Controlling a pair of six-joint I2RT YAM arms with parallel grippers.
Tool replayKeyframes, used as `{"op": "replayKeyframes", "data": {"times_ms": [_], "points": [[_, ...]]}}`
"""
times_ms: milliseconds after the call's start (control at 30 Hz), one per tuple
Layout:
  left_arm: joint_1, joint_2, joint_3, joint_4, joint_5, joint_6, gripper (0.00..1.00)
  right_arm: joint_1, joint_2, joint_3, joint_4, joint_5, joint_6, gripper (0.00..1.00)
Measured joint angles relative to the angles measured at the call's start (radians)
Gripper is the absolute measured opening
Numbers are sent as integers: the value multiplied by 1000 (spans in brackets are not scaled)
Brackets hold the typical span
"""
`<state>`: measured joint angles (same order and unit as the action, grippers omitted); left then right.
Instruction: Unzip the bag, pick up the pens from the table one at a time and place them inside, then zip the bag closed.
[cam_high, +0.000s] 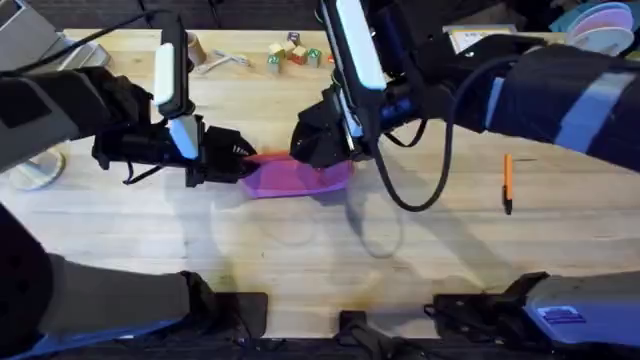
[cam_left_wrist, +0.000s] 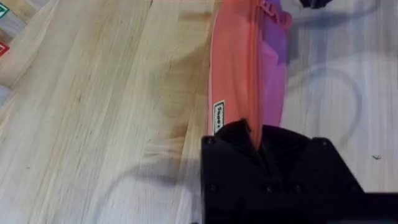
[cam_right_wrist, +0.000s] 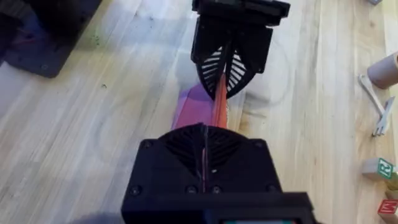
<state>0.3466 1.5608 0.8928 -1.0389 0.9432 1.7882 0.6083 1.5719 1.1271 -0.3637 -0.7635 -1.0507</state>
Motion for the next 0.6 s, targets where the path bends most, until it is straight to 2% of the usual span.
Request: {"op": "replayKeyframes", "data": {"times_ms": [100, 133, 333, 367, 400, 600], "points": [[0, 0, 0, 0, 0, 0, 43, 0, 0, 0, 0, 0, 14, 31], [0, 0, 0, 0, 0, 0, 43, 0, 0, 0, -1, 0, 25, 82], [0, 0, 0, 0, 0, 0, 43, 0, -27, 3, -17, 38, 46, 924], [0, 0, 0, 0, 0, 0, 43, 0, -43, 3, -20, 54, 48, 977], [0, 0, 0, 0, 0, 0, 43, 0, -58, 3, -23, 70, 52, 989], [0, 0, 0, 0, 0, 0, 44, 0, -177, 5, -86, 171, 67, 995]]}}
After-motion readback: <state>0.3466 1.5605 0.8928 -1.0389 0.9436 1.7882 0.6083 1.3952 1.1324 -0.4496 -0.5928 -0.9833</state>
